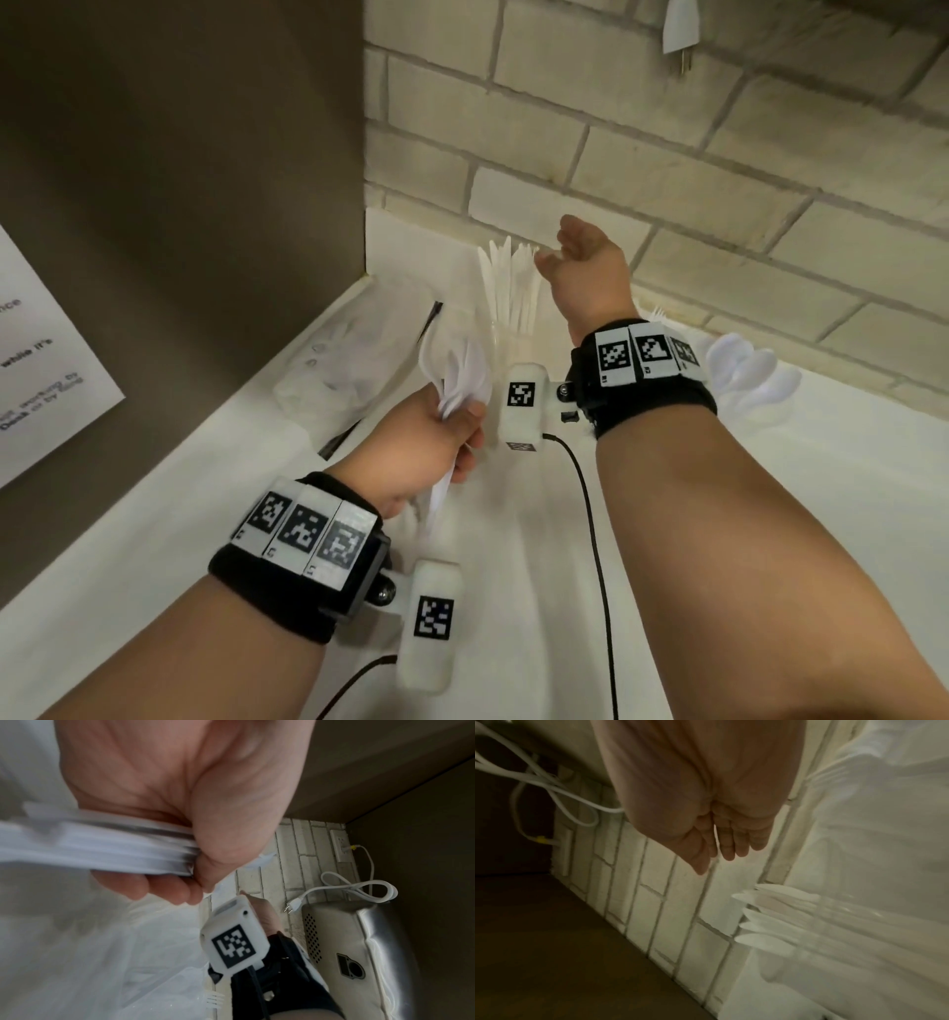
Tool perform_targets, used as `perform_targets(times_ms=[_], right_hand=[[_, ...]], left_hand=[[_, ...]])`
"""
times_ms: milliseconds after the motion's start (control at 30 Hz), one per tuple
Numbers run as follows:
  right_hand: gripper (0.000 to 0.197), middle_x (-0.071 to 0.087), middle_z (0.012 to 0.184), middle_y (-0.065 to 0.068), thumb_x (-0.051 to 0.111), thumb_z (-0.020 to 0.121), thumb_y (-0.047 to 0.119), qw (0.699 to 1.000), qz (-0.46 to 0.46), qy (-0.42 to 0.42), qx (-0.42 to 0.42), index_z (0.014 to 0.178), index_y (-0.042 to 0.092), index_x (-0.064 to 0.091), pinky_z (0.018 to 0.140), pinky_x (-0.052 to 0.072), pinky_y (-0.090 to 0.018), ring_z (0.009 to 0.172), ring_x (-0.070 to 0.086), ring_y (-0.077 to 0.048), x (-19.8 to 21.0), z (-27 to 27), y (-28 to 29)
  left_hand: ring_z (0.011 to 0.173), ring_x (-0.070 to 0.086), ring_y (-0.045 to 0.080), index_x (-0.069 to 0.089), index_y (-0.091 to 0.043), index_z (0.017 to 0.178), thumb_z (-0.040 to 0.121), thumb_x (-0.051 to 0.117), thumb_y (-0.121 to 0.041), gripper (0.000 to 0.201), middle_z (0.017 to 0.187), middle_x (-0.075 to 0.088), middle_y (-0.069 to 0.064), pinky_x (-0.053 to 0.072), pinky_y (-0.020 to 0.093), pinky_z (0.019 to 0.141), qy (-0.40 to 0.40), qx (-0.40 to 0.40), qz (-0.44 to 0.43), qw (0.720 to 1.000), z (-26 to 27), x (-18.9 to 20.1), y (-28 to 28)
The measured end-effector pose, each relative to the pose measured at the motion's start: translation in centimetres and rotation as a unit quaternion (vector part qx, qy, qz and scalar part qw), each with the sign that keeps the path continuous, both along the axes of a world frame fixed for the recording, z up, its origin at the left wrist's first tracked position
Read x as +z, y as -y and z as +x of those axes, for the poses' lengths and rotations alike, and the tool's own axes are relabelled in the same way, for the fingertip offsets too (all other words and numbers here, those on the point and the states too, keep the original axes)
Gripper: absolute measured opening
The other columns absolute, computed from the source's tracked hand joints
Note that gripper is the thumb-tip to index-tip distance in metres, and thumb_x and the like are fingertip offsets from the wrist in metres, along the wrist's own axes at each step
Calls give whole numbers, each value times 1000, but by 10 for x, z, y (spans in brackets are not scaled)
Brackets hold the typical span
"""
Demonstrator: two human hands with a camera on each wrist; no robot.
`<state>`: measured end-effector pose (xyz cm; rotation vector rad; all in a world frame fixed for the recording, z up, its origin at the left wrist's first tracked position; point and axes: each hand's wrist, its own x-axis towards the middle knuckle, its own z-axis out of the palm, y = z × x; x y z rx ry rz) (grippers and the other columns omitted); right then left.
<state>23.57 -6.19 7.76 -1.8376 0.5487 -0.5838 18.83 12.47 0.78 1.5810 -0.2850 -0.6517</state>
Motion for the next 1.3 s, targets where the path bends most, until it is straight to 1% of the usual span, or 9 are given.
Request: perform_targets(times_ms=[100, 200, 300, 467, 633, 733, 900, 1067, 1300], right_hand=[[37, 60, 130, 1, 60, 91, 9, 998, -53, 36, -17, 128, 14, 57, 103, 43, -25, 120, 53, -11, 20, -19, -7], [19, 65, 99, 9, 61, 90, 12, 997, -47, 60, -2, 106, 20, 67, 80, 48, -14, 87, 59, -2, 32, -52, -22], [8, 64, 78, 6, 69, 86, 26, 998, -36, -24, 51, 88, 19, 66, 70, 48, -26, 68, 57, -7, 27, -86, -38], [60, 61, 100, 7, 77, 68, 55, 981, -51, -159, 96, 115, 26, 53, 77, 53, -31, 88, 62, -9, 2, -117, -60], [15, 67, 92, 7, 66, 86, 24, 989, -44, -109, 85, 99, 16, 67, 70, 50, -27, 68, 64, -2, -12, -128, -60], [5, 68, 87, 6, 63, 88, 19, 991, -25, -99, 82, 87, 19, 68, 75, 52, -31, 78, 66, -11, -15, -133, -55], [7, 65, 82, 3, 59, 91, 18, 992, 20, -94, 76, 90, 15, 65, 62, 49, -28, 70, 62, -13, -14, -137, -48], [15, 67, 83, -3, 61, 91, 13, 995, 76, -47, 45, 104, 12, 70, 59, 50, -27, 71, 68, -16, -15, -141, -40], [16, 66, 73, -1, 60, 91, 8, 995, 94, -18, 18, 103, 14, 70, 60, 53, -27, 68, 69, -15, -13, -146, -32]], left_hand=[[51, 53, 14, 52, -3, 91, 96, 53, -24, 21, 61, 58, 0, 46, 28, 51, 6, -2, -9, 1000, 0, 3, 3], [56, 54, 16, 54, -3, 92, 96, 52, -23, 21, 64, 59, 2, 48, 33, 60, 10, -8, -13, 1000, -2, 6, 4], [55, 58, 12, 55, 1, 98, 96, 53, -24, 26, 67, 61, 4, 51, 26, 59, 12, 2, -15, 1000, -8, 9, 5], [51, 58, 10, 54, -14, 87, 96, 51, -24, 14, 72, 59, 3, 53, 23, 51, 40, -19, -9, 999, -23, 21, 8], [44, 50, 5, 55, -25, 78, 94, 56, -24, 16, 47, 56, -12, 45, 17, 49, 111, -81, -22, 990, -33, 25, 7], [57, 51, 10, 57, -21, 101, 93, 54, -23, 9, 63, 60, -13, 49, 25, 58, 23, -124, -103, 987, -32, 19, 7], [66, 57, 15, 52, -3, 120, 80, 57, -39, 54, 87, 56, 4, 50, 35, 66, -83, -109, -150, 979, -29, 13, 15], [65, 58, 15, 57, -9, 103, 93, 51, -28, 23, 83, 57, 2, 51, 36, 69, -69, -103, -143, 982, -27, 18, 26], [60, 57, 15, 62, -13, 101, 93, 56, -29, 19, 77, 60, 1, 49, 35, 64, -70, -86, -121, 986, -25, 27, 43]])
